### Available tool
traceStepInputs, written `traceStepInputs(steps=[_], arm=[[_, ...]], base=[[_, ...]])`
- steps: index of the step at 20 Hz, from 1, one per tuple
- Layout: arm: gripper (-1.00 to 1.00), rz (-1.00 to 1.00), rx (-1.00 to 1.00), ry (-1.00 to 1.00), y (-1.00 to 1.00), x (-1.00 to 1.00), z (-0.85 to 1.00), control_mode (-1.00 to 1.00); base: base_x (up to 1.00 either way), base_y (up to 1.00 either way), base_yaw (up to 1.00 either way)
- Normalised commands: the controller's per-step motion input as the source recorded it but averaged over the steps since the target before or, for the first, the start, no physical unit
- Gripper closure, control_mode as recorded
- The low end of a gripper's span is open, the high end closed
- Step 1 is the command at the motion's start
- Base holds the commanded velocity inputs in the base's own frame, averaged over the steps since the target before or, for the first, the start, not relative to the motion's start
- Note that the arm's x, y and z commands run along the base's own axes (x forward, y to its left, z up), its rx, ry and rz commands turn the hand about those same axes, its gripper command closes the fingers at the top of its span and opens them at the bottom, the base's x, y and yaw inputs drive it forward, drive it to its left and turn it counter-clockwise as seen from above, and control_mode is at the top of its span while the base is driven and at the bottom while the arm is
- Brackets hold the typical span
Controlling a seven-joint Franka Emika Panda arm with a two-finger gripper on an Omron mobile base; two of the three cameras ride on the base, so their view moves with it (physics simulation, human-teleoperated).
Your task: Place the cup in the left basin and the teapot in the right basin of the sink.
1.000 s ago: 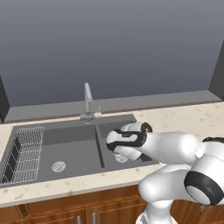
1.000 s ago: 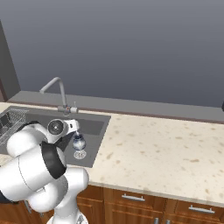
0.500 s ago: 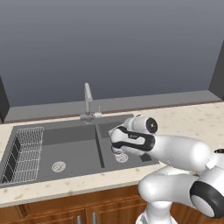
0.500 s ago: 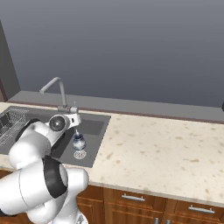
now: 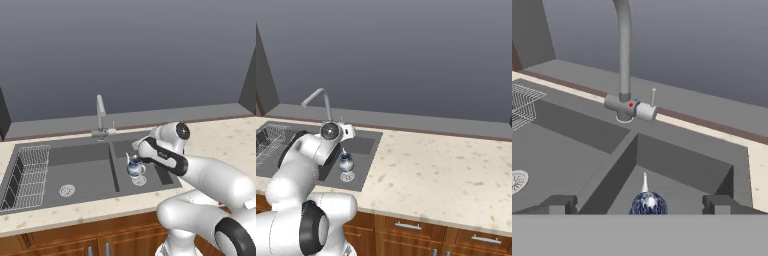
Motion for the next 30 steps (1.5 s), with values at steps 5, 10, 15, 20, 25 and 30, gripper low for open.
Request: traceStepInputs(steps=[5, 10, 15, 20, 25, 30], arm=[[-1.00, 0.00, 0.00, 0.14, -0.15, 0.00, 0.18, -1.00], [-1.00, 0.00, 0.00, 0.15, -0.05, -0.02, 0.03, -1.00], [-1.00, 0.00, 0.00, 0.03, 0.00, -0.33, 0.00, -1.00], [-1.00, 0.00, -0.06, -0.09, 0.00, -0.90, 0.00, -1.00], [-1.00, 0.00, -0.09, -0.13, 0.00, -0.81, -0.02, -1.00], [-1.00, 0.00, -0.10, -0.05, 0.00, -0.36, 0.00, -1.00]], base=[[0.00, 0.00, 0.00], [0.00, 0.00, 0.00], [0.00, 0.00, 0.00], [0.00, 0.00, 0.00], [0.00, 0.00, 0.00], [0.00, 0.00, 0.00]])
